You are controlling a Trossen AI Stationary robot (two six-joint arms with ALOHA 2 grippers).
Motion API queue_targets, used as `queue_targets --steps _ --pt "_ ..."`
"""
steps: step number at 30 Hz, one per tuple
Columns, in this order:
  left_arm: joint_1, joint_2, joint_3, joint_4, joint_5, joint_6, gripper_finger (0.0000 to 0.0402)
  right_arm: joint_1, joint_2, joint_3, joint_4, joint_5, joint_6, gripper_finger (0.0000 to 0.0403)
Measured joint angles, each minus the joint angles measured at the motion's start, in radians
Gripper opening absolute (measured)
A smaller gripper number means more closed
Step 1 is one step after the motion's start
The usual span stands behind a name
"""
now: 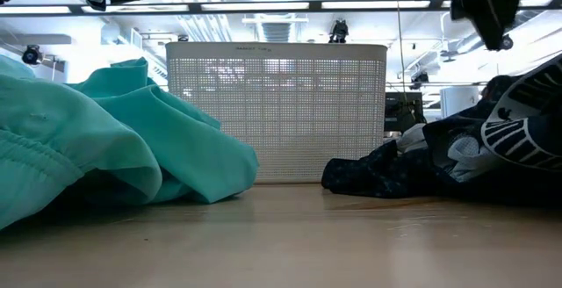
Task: Sort clothes
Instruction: Adjust the clothes
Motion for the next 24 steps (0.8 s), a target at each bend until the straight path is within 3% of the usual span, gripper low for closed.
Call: queue_targets --steps 8,12,16,21,24 --pt "0.000 0.000 0.000 0.000 0.000 0.000 0.0114 -0.034 -0.003 -0.294 0.265 0.020 -0.046 0.0304" --pt "0.000 0.000 0.000 0.000 0.000 0.000 0.0114 -0.035 0.004 -0.399 0.383 -0.013 -0.043 0.0280" --pt "0.000 0.000 0.000 0.000 0.000 0.000 0.0114 -0.033 0.004 -0.422 0.398 -0.071 -0.071 0.0201" --pt "0.000 0.000 0.000 0.000 0.000 0.000 0.0114 -0.027 -0.003 -0.280 0.260 -0.047 -0.152 0.0039" --pt "0.000 -0.001 0.000 0.000 0.000 0.001 0.0114 -0.026 -0.002 -0.138 0.118 0.028 -0.172 0.0014"
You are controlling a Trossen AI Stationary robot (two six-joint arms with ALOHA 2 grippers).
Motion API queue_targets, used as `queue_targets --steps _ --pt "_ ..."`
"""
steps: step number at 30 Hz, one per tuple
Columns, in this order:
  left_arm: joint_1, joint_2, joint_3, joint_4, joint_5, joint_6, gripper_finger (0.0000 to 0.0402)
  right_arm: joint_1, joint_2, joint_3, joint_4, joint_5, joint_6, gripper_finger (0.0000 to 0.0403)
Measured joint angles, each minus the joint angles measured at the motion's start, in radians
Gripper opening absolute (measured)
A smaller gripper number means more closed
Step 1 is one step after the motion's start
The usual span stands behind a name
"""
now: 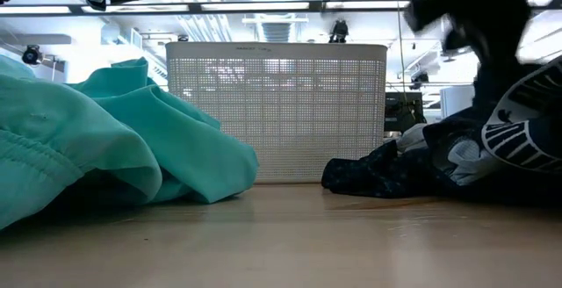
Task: Sort clothes
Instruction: Adjust the clothes
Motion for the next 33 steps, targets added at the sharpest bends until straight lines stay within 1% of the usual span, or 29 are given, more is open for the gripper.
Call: queue_targets --steps 4,7,13,18,23,28,33 --pt "0.000 0.000 0.000 0.000 0.000 0.001 0.0114 0.000 0.000 0.208 -0.146 0.119 0.017 0.0005" --pt "0.000 0.000 0.000 0.000 0.000 0.002 0.0114 0.000 0.000 0.363 -0.214 0.214 0.040 0.0003" --pt "0.000 0.000 0.000 0.000 0.000 0.002 0.0114 0.008 -0.005 0.621 -0.214 0.402 0.046 0.0001" --pt "0.000 0.000 0.000 0.000 0.000 0.002 0.0114 0.025 0.005 0.809 -0.212 0.559 0.011 0.0001" --pt "0.000 0.000 0.000 0.000 0.000 0.002 0.0114 0.047 0.006 0.950 -0.210 0.668 -0.037 0.0000" --pt "0.000 0.000 0.000 0.000 0.000 0.002 0.0114 0.079 0.007 1.045 -0.207 0.791 -0.077 0.0000" --pt "0.000 0.000 0.000 0.001 0.000 0.002 0.0114 0.105 0.007 1.096 -0.152 0.805 -0.131 0.0000"
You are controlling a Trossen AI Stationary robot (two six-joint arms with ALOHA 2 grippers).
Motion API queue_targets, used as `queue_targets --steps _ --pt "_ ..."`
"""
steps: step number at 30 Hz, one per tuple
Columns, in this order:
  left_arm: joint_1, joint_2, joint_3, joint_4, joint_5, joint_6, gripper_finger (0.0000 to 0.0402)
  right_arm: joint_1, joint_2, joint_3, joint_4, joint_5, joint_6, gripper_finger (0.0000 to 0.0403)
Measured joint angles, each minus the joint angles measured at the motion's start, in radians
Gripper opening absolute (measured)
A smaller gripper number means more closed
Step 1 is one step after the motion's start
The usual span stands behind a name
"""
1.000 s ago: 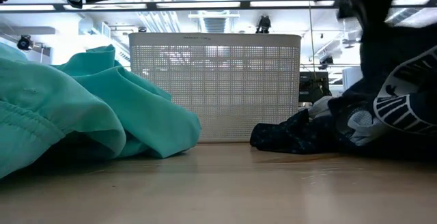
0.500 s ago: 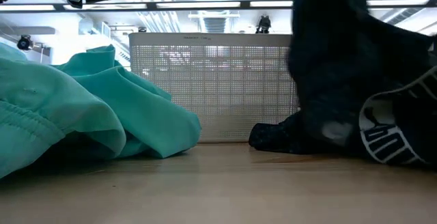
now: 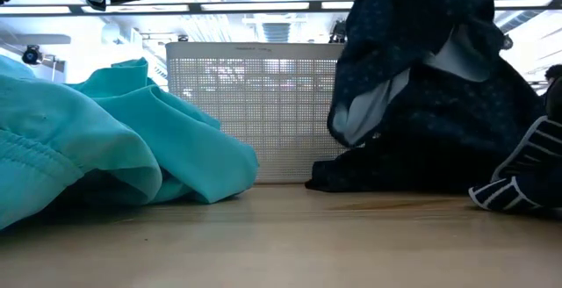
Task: Sort clothes
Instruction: Adjust the clothes
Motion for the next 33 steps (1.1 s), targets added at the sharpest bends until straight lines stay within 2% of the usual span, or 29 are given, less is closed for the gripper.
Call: queue_targets --steps 6,16,21,26,29,33 --pt "0.000 0.000 0.000 0.000 0.000 -0.002 0.0114 0.018 0.000 0.023 0.160 0.007 -0.139 0.0000" --pt "0.000 0.000 0.000 0.000 0.000 -0.003 0.0114 0.021 -0.006 0.023 0.524 0.228 -0.521 0.0000" --pt "0.000 0.000 0.000 0.000 0.000 -0.003 0.0114 0.022 -0.006 0.023 0.695 0.205 -0.652 0.0000" --pt "0.000 0.000 0.000 0.000 0.000 -0.003 0.0114 0.022 0.002 0.023 0.584 0.065 -0.494 0.0000" --pt "0.000 0.000 0.000 0.000 0.000 -0.003 0.0114 0.022 0.021 0.023 0.444 -0.005 -0.333 0.0000" --pt "0.000 0.000 0.000 0.000 0.000 -0.003 0.0114 0.022 0.074 0.022 0.232 -0.048 -0.164 0.0000"
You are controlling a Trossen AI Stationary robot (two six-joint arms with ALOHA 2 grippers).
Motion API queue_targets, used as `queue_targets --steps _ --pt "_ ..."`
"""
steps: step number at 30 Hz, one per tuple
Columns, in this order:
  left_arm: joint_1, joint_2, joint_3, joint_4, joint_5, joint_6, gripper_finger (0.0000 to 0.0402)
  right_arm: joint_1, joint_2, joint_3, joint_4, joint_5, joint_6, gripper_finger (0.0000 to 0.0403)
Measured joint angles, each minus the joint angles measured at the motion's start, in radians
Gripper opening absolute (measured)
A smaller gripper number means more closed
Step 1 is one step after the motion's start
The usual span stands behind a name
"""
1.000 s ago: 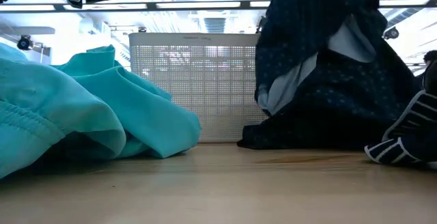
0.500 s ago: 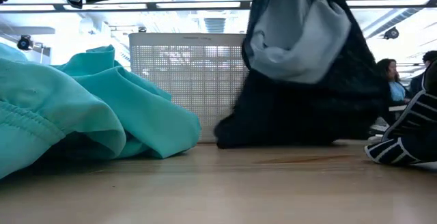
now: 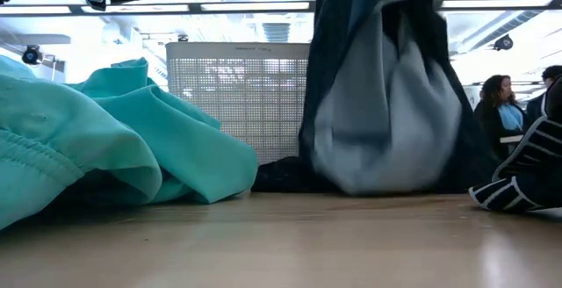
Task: Sort clothes
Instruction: Adjust the clothes
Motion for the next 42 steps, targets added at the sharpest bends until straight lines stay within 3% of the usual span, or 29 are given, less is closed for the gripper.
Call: queue_targets --steps 6,14,32,37,42 --pt "0.000 0.000 0.000 0.003 0.000 0.000 0.0114 -0.033 0.146 -0.003 -0.249 -0.048 0.102 0.0000" --pt "0.000 0.000 0.000 0.005 0.000 -0.004 0.0114 -0.114 0.303 -0.066 -0.287 -0.345 0.049 0.0000" --pt "0.000 -0.001 0.000 0.001 0.000 -0.005 0.0114 -0.174 0.163 -0.706 0.213 -0.684 0.024 0.0000" --pt "0.000 -0.001 0.000 0.001 0.000 -0.005 0.0114 -0.158 0.156 -0.727 0.191 -0.720 0.063 0.0021" --pt "0.000 -0.002 0.000 0.001 0.000 -0.005 0.0114 -0.119 0.140 -0.649 0.092 -0.723 0.110 0.0081"
